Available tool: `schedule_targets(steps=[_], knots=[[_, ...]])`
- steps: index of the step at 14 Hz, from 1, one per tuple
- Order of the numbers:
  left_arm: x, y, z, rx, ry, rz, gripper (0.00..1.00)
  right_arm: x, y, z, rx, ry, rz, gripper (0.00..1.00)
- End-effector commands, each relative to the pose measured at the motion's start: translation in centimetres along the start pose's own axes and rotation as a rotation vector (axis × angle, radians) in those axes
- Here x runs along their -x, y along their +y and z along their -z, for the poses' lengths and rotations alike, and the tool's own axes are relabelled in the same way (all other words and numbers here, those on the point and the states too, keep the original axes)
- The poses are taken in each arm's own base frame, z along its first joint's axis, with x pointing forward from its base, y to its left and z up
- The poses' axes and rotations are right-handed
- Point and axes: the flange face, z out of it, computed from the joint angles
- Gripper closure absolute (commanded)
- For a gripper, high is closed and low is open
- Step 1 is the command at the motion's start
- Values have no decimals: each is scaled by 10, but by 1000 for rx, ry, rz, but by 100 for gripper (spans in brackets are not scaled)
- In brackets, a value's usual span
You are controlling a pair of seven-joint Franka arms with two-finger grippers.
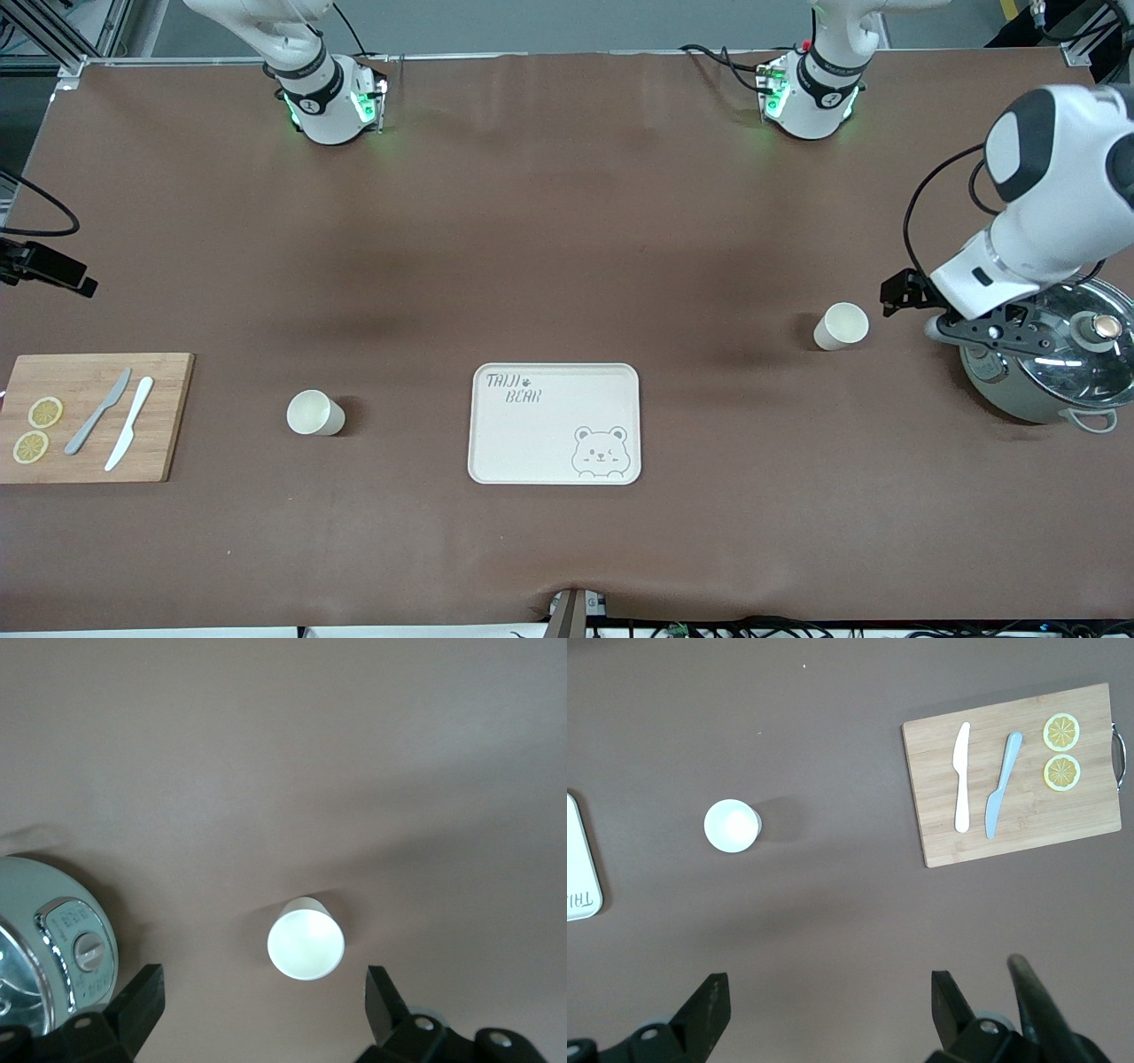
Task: Place white IKEA cup upright on tray with both arms
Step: 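Reach the left gripper and the right gripper toward the two white cups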
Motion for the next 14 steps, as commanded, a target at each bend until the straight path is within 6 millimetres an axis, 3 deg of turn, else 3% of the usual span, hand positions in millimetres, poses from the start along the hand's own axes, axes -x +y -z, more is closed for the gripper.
schedule_targets(steps=[1, 4, 8, 11, 14], knots=[[3, -20, -29, -5, 7, -27, 0, -7, 7, -9, 8, 11, -25, 0], [2, -29, -74, 0, 11, -22, 0, -25, -9, -31, -34, 33, -20, 0], [30, -35, -124, -14, 75, -6, 0, -47, -34, -70, -68, 33, -49, 0], [52, -36, -147, -18, 91, 4, 0, -66, -35, -114, -112, 17, -73, 0], [66, -30, -160, -22, 111, 3, 0, -69, -39, -154, -129, 56, -85, 0]])
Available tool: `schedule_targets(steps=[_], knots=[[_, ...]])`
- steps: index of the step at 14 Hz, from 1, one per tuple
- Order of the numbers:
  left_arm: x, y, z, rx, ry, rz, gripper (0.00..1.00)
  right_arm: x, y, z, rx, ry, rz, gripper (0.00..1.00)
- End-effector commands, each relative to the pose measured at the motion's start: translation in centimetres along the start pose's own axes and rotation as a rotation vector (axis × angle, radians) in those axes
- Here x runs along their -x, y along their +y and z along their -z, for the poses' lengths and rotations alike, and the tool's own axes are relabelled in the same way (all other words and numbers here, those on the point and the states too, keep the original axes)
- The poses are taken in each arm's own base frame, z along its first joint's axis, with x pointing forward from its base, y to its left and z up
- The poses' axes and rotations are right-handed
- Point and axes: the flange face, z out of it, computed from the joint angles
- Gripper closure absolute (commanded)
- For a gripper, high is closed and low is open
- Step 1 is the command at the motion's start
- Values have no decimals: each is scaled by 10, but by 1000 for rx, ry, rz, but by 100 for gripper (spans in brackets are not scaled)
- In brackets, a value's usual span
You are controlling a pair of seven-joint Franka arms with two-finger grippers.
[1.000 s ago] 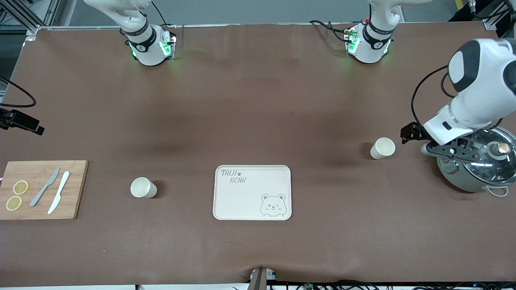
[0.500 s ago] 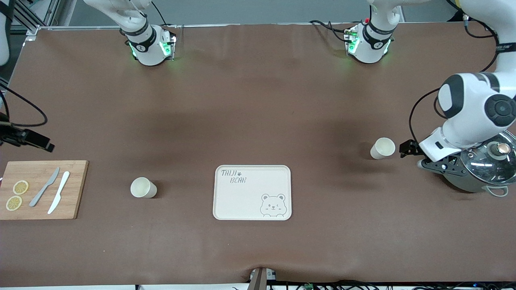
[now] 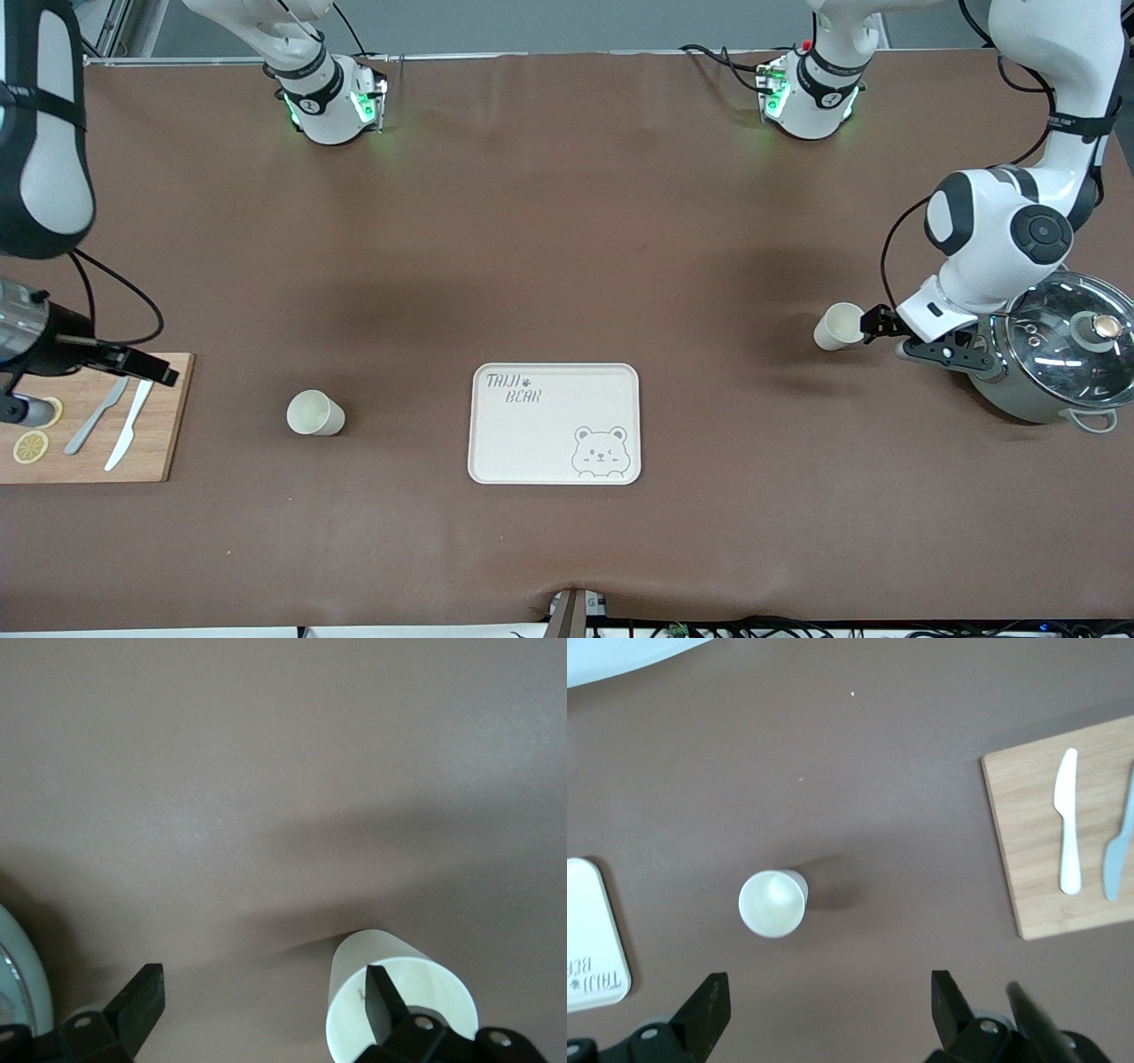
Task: Place white IKEA cup upright on tray with both arms
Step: 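Reach the left gripper and the right gripper toward the two white cups, then lower both grippers around the white cups and close them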
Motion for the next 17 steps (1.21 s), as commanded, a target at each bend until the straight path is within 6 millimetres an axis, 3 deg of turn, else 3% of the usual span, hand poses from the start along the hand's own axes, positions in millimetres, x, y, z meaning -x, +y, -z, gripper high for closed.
schedule_targets(steps=[1, 3, 7, 13, 17], knots=[[19, 7, 3, -9, 31, -20, 0, 0, 0, -41, -18, 25, -27, 0], [25, 9, 0, -10, 37, -22, 0, -4, -11, -78, -15, 30, -14, 0], [34, 13, -10, -13, 53, -24, 0, -9, -28, -126, -12, 35, -19, 0], [41, 20, -26, -4, 38, -32, 0, -10, -32, -170, -5, 34, -12, 0], [41, 28, -45, 9, 24, -44, 0, 0, -34, -193, -6, 69, -7, 0]])
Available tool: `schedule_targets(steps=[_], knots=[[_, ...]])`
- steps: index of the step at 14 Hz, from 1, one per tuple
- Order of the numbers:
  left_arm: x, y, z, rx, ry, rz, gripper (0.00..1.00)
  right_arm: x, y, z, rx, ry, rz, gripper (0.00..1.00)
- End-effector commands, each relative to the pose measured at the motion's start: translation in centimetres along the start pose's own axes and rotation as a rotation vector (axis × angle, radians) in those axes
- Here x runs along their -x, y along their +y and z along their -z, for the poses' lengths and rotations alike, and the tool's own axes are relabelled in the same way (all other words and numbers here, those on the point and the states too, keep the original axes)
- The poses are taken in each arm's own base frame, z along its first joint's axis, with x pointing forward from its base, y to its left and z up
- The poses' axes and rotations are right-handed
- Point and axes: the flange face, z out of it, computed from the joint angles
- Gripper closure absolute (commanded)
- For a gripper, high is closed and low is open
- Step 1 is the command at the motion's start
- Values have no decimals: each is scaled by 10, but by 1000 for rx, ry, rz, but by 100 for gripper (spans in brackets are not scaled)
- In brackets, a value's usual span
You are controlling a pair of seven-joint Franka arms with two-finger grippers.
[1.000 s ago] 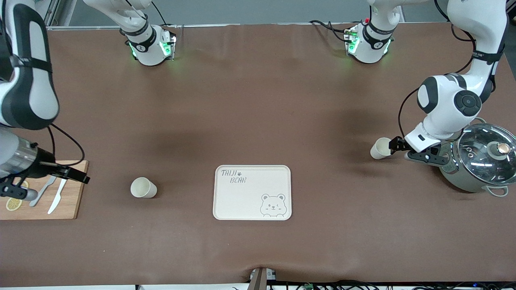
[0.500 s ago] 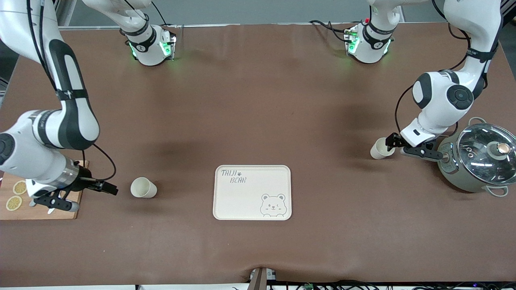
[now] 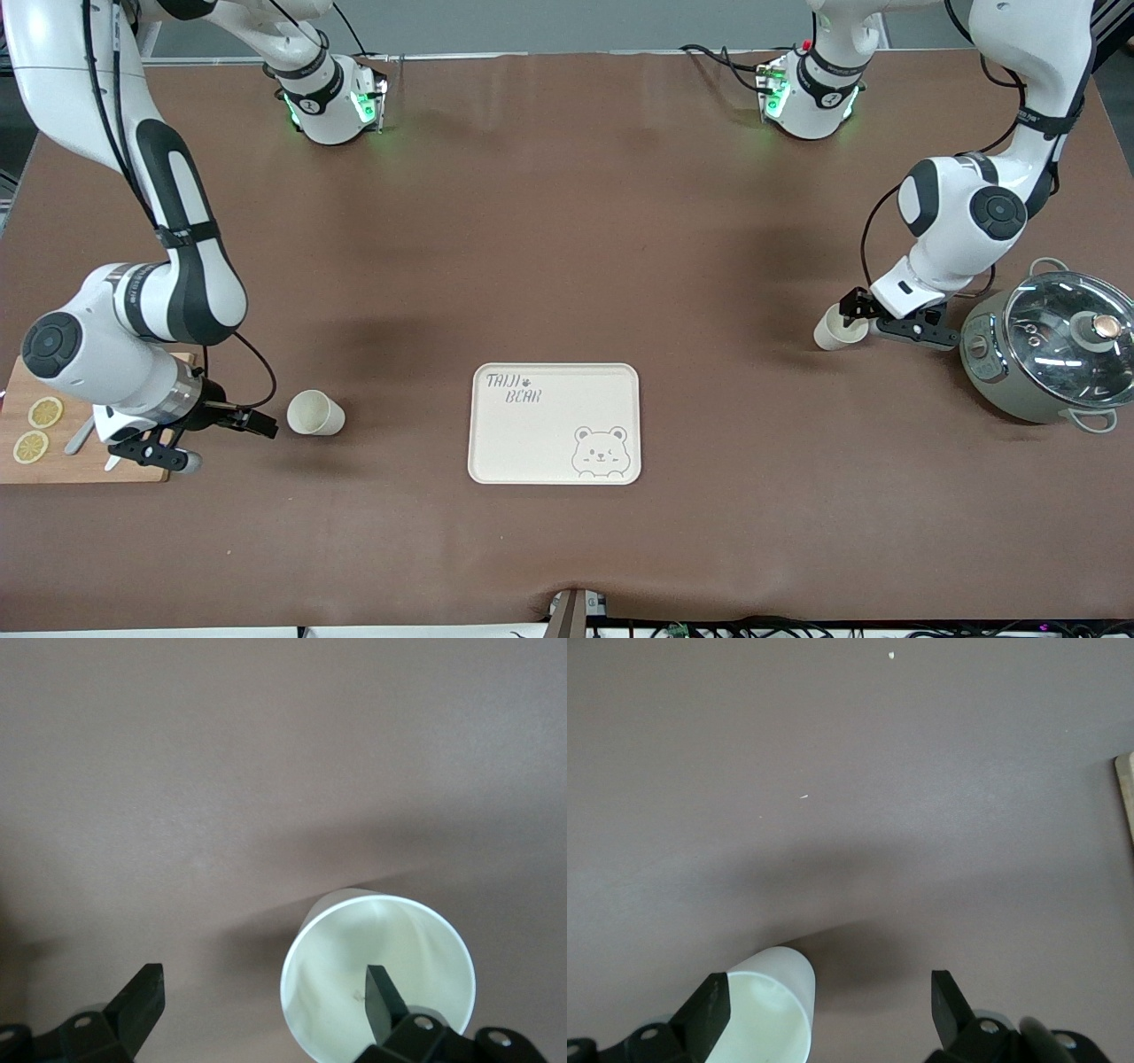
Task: Place white IKEA cup upright on tray with both arms
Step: 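Lower both grippers around the white cups and close them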
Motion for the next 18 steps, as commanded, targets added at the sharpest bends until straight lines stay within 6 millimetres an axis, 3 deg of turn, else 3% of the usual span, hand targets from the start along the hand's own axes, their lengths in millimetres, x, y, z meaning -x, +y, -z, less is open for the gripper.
schedule_targets(steps=[1, 4, 5, 6, 18], knots=[[1, 6, -16, 3, 20, -23, 0, 9, -7, -10, -10, 13, -8, 0], [3, 9, -27, 10, 12, -16, 0, 14, -13, -21, -8, 3, 3, 0], [1, 17, -26, 20, 18, 0, 35, 15, -15, -25, -7, 0, 6, 0], [1, 19, -25, 23, 20, 5, 99, 16, -14, -30, -5, -6, 5, 0], [-6, 18, -20, 19, 43, 5, 100, 37, -10, -60, 2, 9, 8, 0]])
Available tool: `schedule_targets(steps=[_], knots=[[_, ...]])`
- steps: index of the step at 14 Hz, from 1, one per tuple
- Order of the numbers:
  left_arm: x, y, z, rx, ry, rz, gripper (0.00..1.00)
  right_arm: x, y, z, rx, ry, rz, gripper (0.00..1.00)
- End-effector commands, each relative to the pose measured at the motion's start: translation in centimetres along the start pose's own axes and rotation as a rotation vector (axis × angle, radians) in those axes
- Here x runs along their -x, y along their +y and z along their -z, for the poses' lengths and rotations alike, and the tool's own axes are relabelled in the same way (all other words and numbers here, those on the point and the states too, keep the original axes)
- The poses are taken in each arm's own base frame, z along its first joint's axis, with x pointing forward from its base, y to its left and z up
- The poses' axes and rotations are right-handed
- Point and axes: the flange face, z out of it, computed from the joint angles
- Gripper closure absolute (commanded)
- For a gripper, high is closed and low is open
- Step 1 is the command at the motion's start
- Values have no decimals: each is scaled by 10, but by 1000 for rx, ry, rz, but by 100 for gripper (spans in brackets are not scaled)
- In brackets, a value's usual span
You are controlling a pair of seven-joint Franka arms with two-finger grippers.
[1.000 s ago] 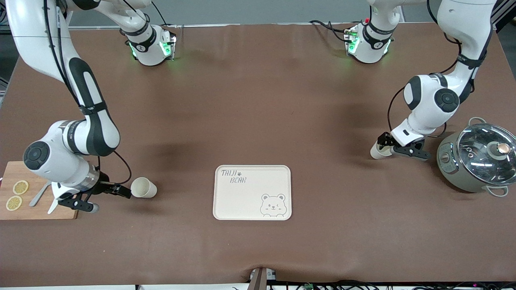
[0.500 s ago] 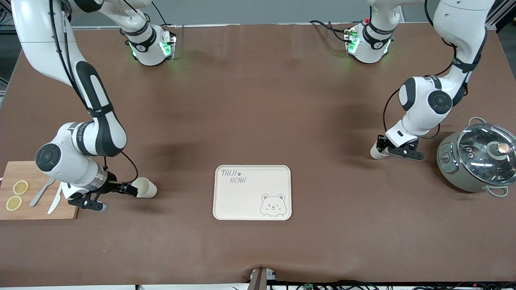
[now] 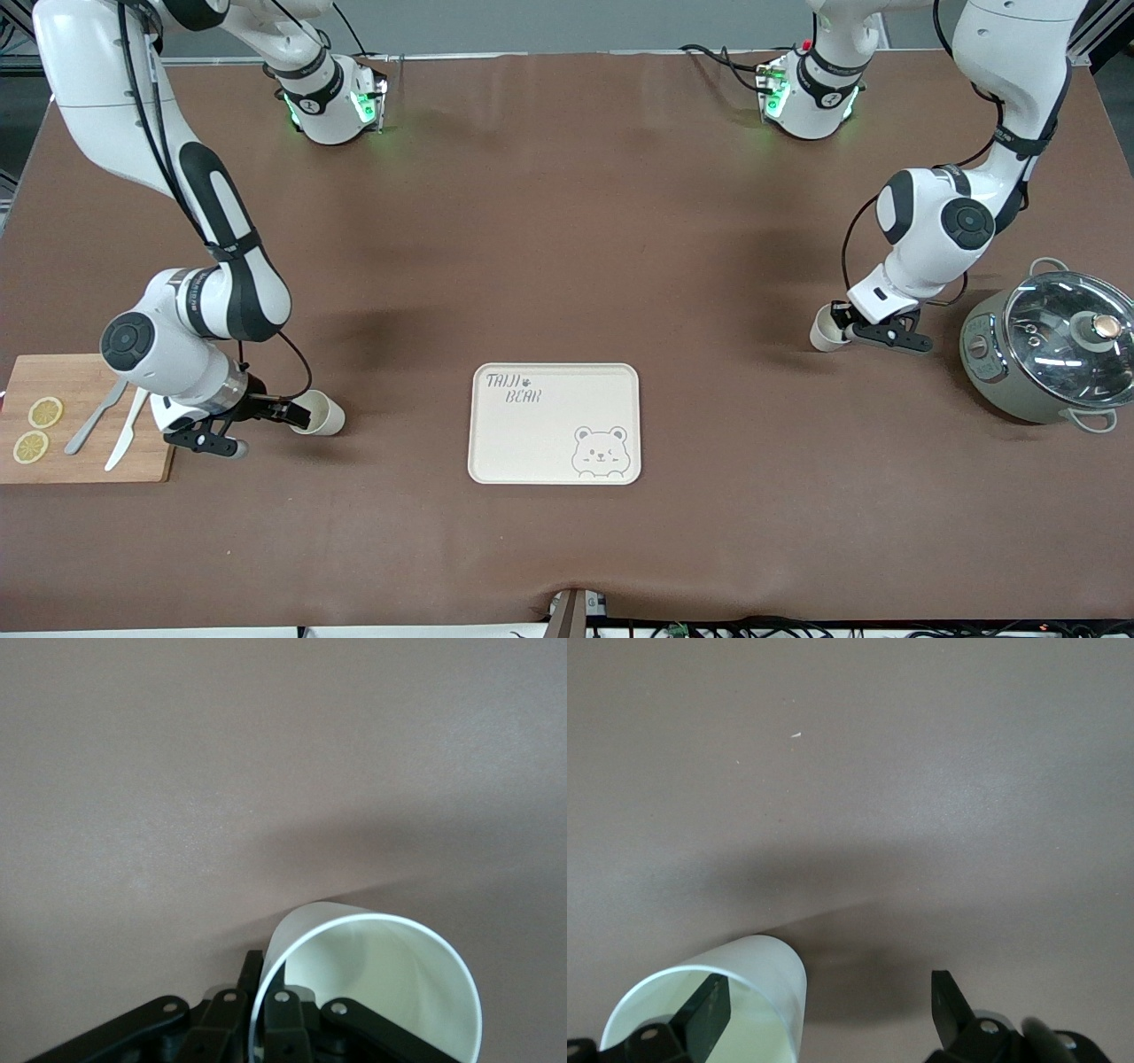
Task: Place white IKEA cup upright on tray with both arms
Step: 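Carry the cup to the tray with the left gripper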
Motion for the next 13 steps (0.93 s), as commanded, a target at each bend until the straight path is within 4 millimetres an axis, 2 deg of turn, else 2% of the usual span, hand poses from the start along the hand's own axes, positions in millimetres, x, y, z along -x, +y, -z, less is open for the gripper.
schedule_targets(steps=[1, 3, 5, 7, 8, 10, 12, 13], knots=[[-4, -2, 5, -1, 26, 14, 100, 8, -3, -4, -8, 21, -10, 0], [-17, -2, 15, -6, 54, 25, 100, 10, -3, -7, -9, 34, -10, 0], [-46, 17, 34, 12, 76, 63, 100, 10, -3, -7, -9, 33, -10, 0], [-83, 37, 59, 37, 37, 121, 100, 10, -3, -7, -9, 30, -10, 0], [-102, 52, 75, 48, 17, 132, 100, 10, -2, -7, -8, 28, -13, 0], [-141, 88, 85, 70, -38, 160, 100, 10, -2, -7, -8, 27, -13, 0], [-169, 148, 82, 85, -68, 225, 100, 10, -2, -6, -9, 27, -14, 1], [-181, 173, 80, 94, -62, 264, 100, 10, -1, -6, -8, 26, -16, 17]])
